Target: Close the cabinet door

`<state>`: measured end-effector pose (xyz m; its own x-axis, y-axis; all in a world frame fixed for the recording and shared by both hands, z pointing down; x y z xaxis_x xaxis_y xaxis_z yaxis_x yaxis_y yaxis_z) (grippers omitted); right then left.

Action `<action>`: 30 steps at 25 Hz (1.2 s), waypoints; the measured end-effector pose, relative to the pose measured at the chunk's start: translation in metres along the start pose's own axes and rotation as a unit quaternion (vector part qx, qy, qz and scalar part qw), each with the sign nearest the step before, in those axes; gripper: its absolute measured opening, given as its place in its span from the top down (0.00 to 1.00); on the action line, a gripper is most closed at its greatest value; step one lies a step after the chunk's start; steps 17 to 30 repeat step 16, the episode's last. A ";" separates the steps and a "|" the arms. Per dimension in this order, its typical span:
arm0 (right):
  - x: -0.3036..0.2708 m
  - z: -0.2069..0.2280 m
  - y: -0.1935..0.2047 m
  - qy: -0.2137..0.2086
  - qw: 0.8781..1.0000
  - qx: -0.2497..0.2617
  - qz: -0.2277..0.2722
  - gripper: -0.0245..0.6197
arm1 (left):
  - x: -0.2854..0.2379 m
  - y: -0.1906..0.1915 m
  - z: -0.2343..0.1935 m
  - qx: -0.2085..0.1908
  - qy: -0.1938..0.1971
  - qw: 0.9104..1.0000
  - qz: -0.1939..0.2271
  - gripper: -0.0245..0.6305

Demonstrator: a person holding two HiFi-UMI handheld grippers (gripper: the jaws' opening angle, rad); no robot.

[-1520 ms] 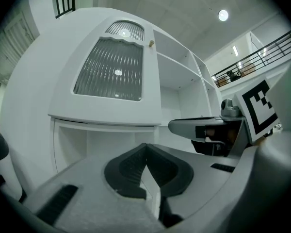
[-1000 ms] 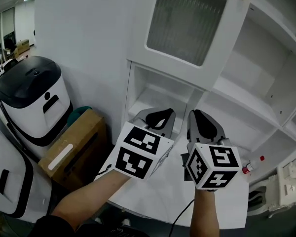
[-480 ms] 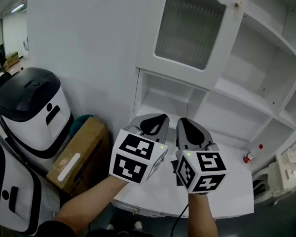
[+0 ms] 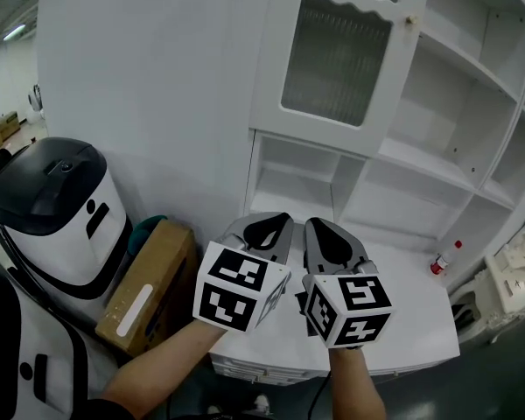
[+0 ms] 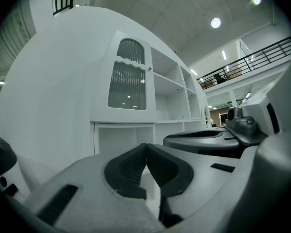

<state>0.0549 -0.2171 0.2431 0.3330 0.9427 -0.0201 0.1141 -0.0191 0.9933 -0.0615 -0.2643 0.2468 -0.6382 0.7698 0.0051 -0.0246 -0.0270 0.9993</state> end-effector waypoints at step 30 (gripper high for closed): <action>0.009 -0.037 0.003 0.025 1.000 -0.003 -0.008 0.93 | 0.028 0.007 -0.013 0.000 0.026 1.000 -0.003 0.94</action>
Point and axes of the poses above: the fingertips, and each gripper's own axes: x backward along the fingers, z to its right, y out of its underside, the point moved 9 cm from there along x, backward along the fingers, and after that the axes turned 10 degrees about -y, right-handed, at the moved point
